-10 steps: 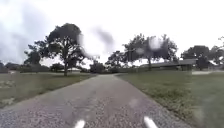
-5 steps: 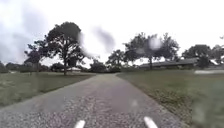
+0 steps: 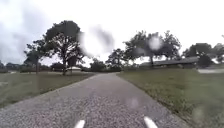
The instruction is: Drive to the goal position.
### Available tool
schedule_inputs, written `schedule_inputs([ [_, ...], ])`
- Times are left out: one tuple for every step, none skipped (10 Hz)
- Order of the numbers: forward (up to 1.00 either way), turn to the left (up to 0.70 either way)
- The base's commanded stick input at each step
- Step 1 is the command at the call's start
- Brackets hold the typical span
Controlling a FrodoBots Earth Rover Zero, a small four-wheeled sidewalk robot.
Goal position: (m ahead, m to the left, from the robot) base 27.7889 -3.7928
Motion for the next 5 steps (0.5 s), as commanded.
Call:
schedule_inputs([
  [0.70, 0.15],
  [0.70, 0.29],
  [0.70, 0.23],
  [0.70, 0.00],
  [0.70, 0.00],
])
